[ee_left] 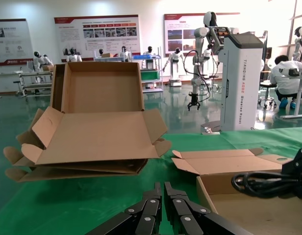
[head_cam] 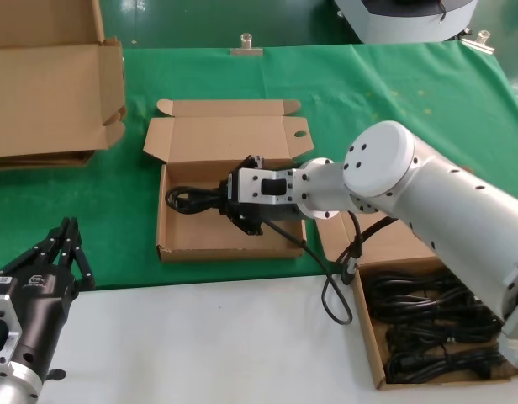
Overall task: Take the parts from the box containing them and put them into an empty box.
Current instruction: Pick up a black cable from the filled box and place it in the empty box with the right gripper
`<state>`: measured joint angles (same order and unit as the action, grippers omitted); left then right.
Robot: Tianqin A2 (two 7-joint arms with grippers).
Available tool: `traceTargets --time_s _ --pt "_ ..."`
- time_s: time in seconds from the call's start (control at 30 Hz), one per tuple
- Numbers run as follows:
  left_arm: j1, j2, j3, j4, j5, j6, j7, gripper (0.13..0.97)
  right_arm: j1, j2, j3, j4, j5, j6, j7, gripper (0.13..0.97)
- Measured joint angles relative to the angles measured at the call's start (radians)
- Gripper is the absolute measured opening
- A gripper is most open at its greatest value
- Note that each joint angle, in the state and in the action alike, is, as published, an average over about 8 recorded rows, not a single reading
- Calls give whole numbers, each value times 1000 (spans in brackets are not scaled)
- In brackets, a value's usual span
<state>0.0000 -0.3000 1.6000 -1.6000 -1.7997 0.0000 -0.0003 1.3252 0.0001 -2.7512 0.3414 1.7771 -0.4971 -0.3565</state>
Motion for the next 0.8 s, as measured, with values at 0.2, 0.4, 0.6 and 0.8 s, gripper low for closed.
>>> traceTargets --time_s 0.2,0.4,0.6,0.8 --pt "0 0 0 0 0 0 0 172 -18 0 -1 -1 10 15 -25 228" --pt "0 0 0 0 0 0 0 172 -31 0 -2 -7 13 35 -43 235" --pt "0 0 0 0 0 0 0 172 -40 0 -2 -13 15 56 -52 279" --pt "0 0 0 0 0 0 0 172 -44 0 -2 -15 20 74 -59 338"
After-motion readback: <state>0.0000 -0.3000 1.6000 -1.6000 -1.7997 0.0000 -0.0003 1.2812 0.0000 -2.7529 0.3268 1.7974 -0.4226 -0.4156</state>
